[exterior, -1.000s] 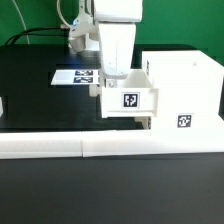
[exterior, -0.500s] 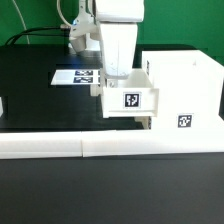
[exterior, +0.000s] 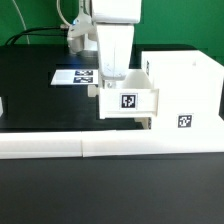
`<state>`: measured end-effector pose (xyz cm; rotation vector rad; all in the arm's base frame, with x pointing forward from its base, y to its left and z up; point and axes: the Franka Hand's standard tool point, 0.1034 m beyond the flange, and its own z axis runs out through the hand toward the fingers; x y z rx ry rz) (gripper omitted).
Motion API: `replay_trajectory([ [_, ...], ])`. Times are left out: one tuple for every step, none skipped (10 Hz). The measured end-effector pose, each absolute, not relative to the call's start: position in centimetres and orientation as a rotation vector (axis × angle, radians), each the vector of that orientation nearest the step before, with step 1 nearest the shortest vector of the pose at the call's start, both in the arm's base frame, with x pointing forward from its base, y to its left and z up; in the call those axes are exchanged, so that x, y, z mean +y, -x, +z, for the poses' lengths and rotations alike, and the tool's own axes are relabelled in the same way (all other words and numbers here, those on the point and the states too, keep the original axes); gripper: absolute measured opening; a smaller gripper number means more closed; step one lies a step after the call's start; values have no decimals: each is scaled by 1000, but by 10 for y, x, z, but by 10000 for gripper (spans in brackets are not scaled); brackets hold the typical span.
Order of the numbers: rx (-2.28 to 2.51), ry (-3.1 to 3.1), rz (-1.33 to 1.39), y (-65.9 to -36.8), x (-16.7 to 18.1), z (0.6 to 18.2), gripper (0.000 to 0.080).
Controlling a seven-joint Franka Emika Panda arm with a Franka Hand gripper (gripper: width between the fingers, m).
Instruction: Assemble drawer
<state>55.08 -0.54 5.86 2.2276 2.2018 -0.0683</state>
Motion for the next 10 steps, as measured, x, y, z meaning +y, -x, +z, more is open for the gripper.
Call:
replay_trajectory([
  [2205, -2224, -68, -551, -4, 59, 42],
  [2213, -2217, -66, -551, 2, 59, 42],
  [2225, -2204, -67, -551, 5, 60, 42],
  [2237, -2185, -72, -551, 6, 60, 42],
  [2244, -2174, -64, -550, 6, 59, 42],
  [2241, -2176, -62, -551, 6, 59, 42],
  [2241, -2177, -62, -551, 6, 59, 42],
  [2239, -2179, -61, -551, 6, 59, 42],
  [2213, -2204, -54, -552, 11, 58, 42],
  [2208, -2212, -50, -552, 17, 58, 42],
])
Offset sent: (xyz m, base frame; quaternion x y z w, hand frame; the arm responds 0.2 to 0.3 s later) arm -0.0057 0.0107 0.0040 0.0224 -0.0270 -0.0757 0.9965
